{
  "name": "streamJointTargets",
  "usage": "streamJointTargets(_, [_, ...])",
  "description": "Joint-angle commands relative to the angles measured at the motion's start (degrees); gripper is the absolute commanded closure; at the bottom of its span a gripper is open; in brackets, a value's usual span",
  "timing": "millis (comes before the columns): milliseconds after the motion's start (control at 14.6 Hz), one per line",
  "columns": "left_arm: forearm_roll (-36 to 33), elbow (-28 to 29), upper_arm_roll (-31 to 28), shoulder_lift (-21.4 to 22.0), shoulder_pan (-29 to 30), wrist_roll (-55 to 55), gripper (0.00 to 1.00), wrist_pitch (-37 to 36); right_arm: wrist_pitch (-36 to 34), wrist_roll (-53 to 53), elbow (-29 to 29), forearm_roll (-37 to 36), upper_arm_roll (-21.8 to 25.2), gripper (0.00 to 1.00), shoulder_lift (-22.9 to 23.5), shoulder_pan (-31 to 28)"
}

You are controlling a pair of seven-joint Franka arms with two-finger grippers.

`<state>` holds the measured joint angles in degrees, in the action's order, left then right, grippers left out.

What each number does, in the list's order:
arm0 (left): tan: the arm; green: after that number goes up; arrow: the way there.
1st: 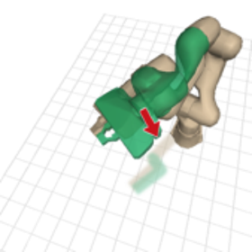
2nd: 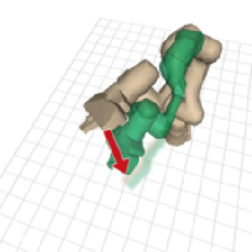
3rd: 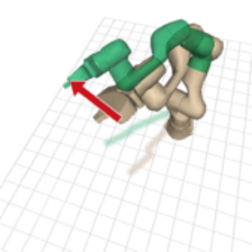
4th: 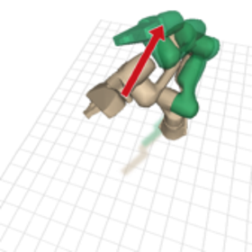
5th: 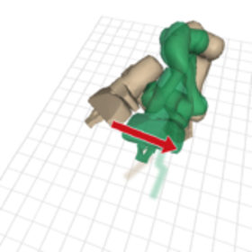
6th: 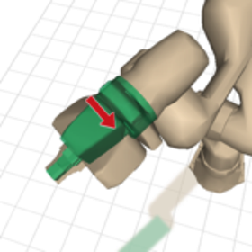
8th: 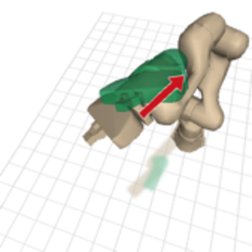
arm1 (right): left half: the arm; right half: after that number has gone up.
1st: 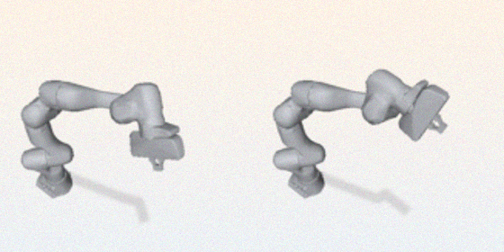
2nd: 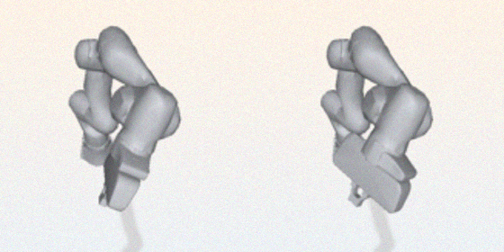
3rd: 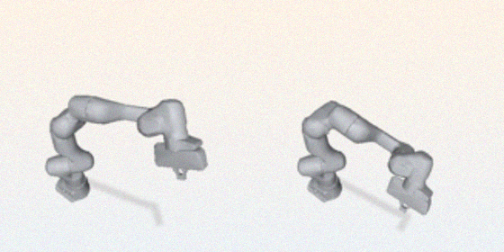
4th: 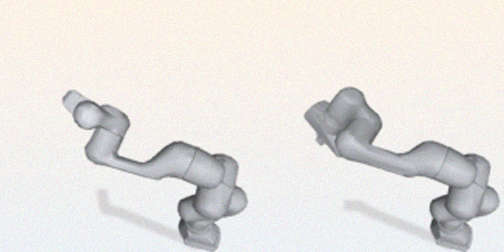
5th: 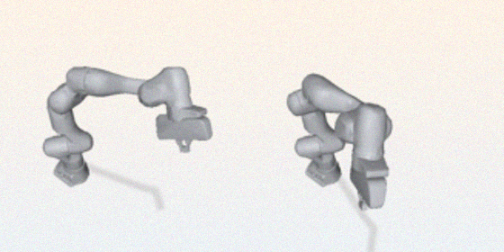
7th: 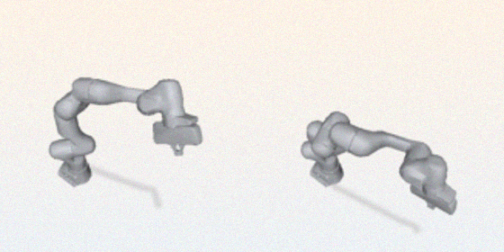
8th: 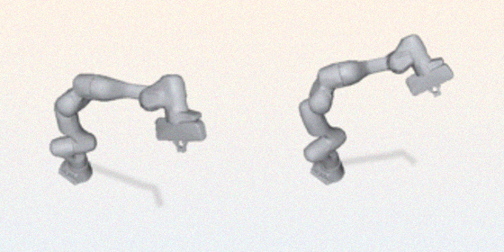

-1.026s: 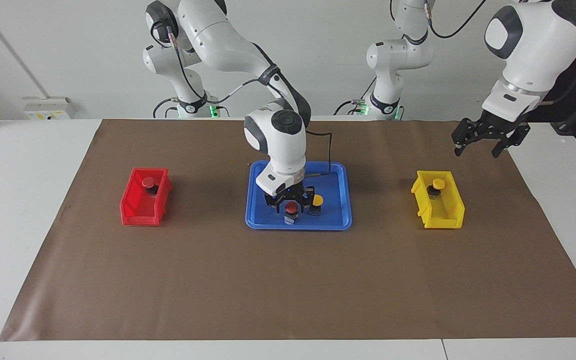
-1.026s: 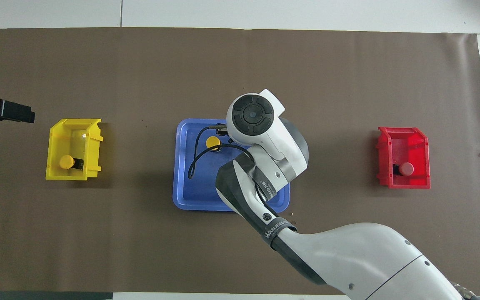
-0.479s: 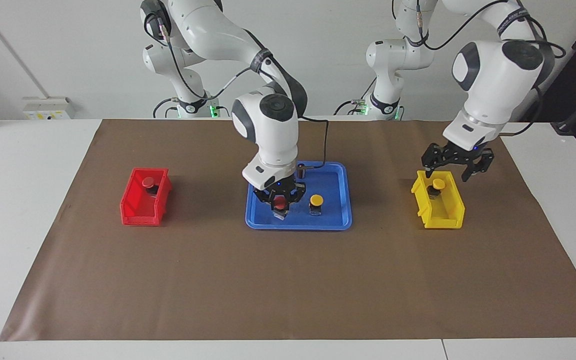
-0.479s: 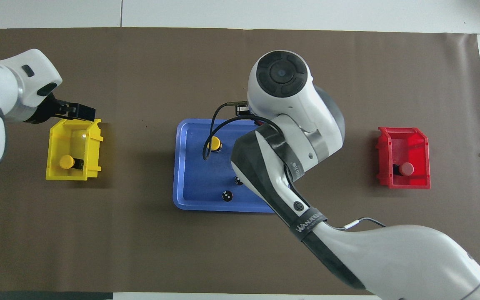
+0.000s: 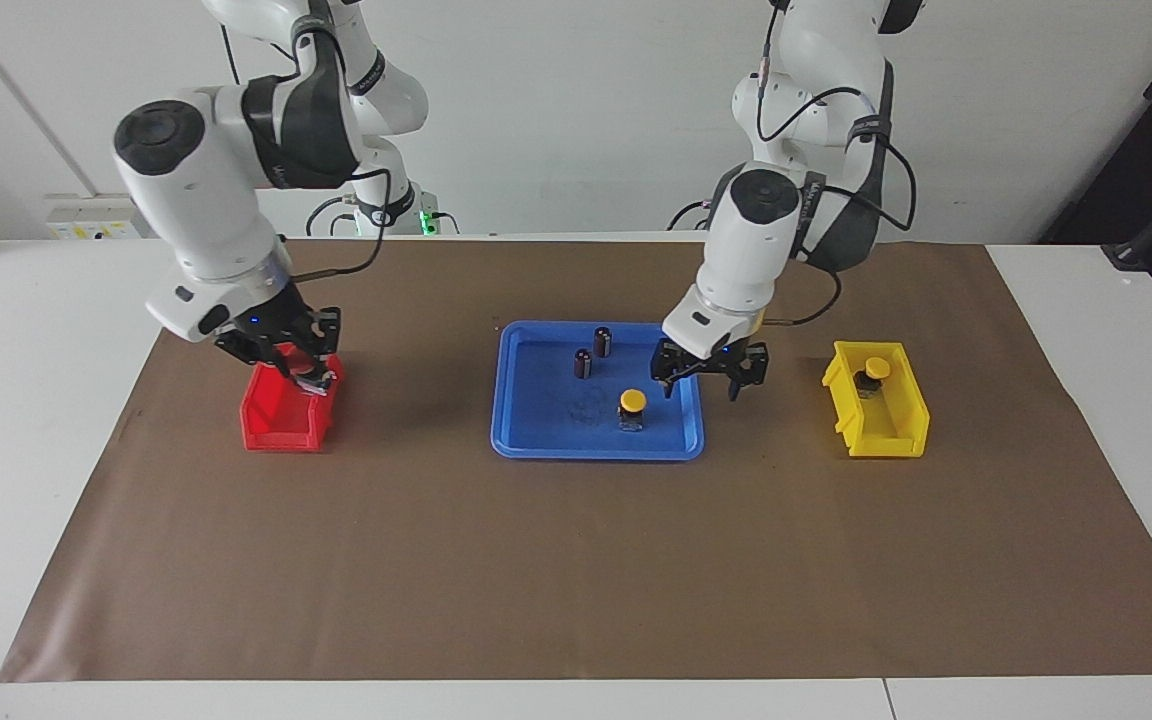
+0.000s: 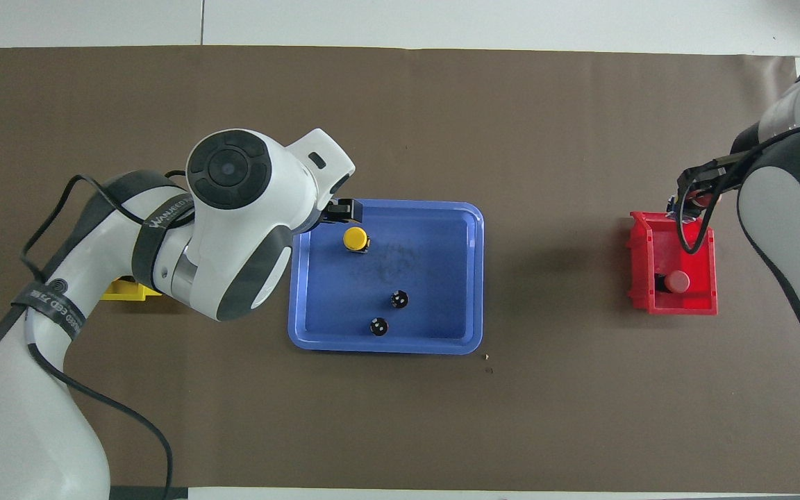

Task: Sort red and yellow buttons by color

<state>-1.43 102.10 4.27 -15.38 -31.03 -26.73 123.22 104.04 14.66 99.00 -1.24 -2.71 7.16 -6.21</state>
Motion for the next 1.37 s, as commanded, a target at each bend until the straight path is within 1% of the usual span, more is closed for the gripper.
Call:
streamJointTargets(0, [-1.55,-1.20,-1.02,-2.20,-2.09,-2.71,0.03,1.40,8.78,4.32,10.30,0.72,-1.16,0.89,-3.46,-3.02])
streamJointTargets(137, [-1.55,-1.11,-1.02,-3.51,-2.98,-3.59,0.08,1.67,14.76,4.94,15.93,0.72,-1.16,0.89,-5.13,-3.20])
streamJointTargets(274, [-1.55,-0.68,-1.02,-4.31,-3.94,-5.26,0.13,2.89,16.63,5.29,17.71,0.80,-1.16,0.89,-5.05,-3.55])
streamJointTargets(411, [-1.64,-0.50,-1.02,-4.84,-3.95,-5.53,0.15,3.25,21.09,6.70,22.17,0.81,-1.16,0.89,-6.10,-4.60])
streamJointTargets(684, [-1.64,0.47,-1.02,-4.93,-3.95,-5.53,0.18,3.17,27.34,6.70,25.97,0.89,-1.16,0.89,-5.14,-4.52])
streamJointTargets(753, [-1.64,0.64,-1.02,-4.93,-3.95,-5.53,0.20,3.17,28.66,6.35,26.93,1.07,-1.16,0.89,-5.14,-4.17])
streamJointTargets(821, [-1.64,0.73,-1.02,-4.93,-3.95,-5.53,0.28,3.08,29.98,6.35,27.55,1.85,-1.16,0.89,-5.14,-4.17])
streamJointTargets(889, [-1.55,0.73,-1.02,-4.93,-3.95,-5.70,0.48,2.90,30.34,6.35,28.08,2.12,-1.16,0.89,-4.97,-4.17])
streamJointTargets(958, [-1.55,0.91,-1.02,-4.84,-4.03,-7.18,0.97,2.73,30.95,6.35,28.17,2.21,-1.16,0.89,-4.27,-4.17])
streamJointTargets(1095, [-1.55,1.26,-1.02,-4.75,-4.12,-8.16,0.99,2.99,31.93,6.52,28.17,2.21,-1.16,0.89,-3.82,-4.17])
streamJointTargets(1163, [-1.47,0.74,-1.02,-4.75,-4.21,-8.25,0.99,2.64,31.93,6.44,28.17,2.21,-1.16,0.86,-3.73,-4.17])
streamJointTargets(1232, [-1.47,-0.40,-1.28,-4.75,-4.21,-8.17,0.99,1.68,31.75,6.44,28.17,2.21,-1.16,0.76,-3.82,-4.08])
streamJointTargets(1300, [-1.47,-1.80,-1.37,-4.32,-3.77,-7.99,0.99,-1.46,31.49,6.44,28.17,2.21,-1.16,0.62,-3.82,-4.08])
